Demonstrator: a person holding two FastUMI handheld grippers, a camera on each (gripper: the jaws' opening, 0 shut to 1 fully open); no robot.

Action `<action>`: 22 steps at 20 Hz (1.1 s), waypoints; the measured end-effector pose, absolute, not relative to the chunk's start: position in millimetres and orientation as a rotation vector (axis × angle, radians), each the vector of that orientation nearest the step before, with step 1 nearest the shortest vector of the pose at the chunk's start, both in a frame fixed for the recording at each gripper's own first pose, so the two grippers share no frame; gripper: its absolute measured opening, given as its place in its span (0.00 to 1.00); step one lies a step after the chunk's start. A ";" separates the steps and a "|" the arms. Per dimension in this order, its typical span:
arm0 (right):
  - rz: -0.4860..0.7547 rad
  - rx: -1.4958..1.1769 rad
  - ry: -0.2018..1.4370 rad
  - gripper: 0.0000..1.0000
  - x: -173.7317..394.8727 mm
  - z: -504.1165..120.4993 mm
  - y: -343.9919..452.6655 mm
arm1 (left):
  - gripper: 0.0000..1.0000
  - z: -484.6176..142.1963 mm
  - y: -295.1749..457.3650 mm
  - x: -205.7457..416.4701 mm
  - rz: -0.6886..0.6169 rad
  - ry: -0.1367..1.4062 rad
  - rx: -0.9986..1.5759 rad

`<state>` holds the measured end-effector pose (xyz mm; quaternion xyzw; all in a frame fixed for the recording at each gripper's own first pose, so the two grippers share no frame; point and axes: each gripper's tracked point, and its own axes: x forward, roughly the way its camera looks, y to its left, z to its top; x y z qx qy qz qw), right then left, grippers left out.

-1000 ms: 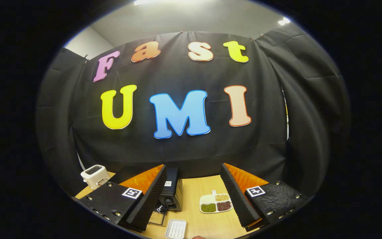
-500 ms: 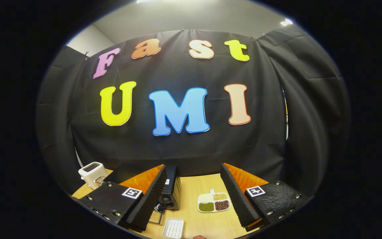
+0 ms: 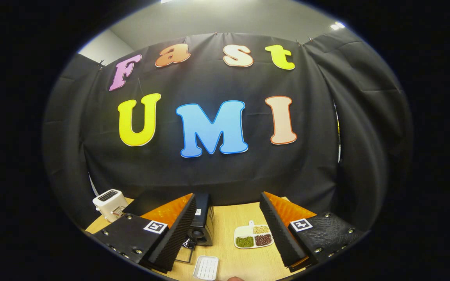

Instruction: Open the electric oven with the left hand, put the food in, and close the electric oven.

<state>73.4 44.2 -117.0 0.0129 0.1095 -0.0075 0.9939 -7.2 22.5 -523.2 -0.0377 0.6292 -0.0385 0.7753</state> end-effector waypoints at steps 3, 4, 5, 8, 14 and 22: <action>-0.018 0.021 0.221 0.98 72.4 -116.8 44.0 | 0.97 -528.6 25.3 -7.3 -0.066 1.378 -0.079; -0.020 0.021 0.220 0.98 71.6 -116.6 43.5 | 0.96 -528.9 25.2 -5.6 -0.070 1.375 -0.077; -0.022 0.020 0.221 0.98 71.9 -116.9 43.2 | 0.95 -528.6 25.7 -6.3 -0.076 1.377 -0.071; -0.027 0.022 0.225 0.98 69.2 -117.7 41.4 | 0.95 -526.2 25.7 -5.1 -0.074 1.373 -0.078; -0.020 0.030 0.223 0.98 67.9 -117.1 44.8 | 0.95 -504.9 26.5 -5.9 -0.082 1.319 -0.087; 0.004 0.023 0.206 0.98 66.8 -110.7 54.0 | 0.95 -473.6 28.3 -3.0 -0.082 1.222 -0.121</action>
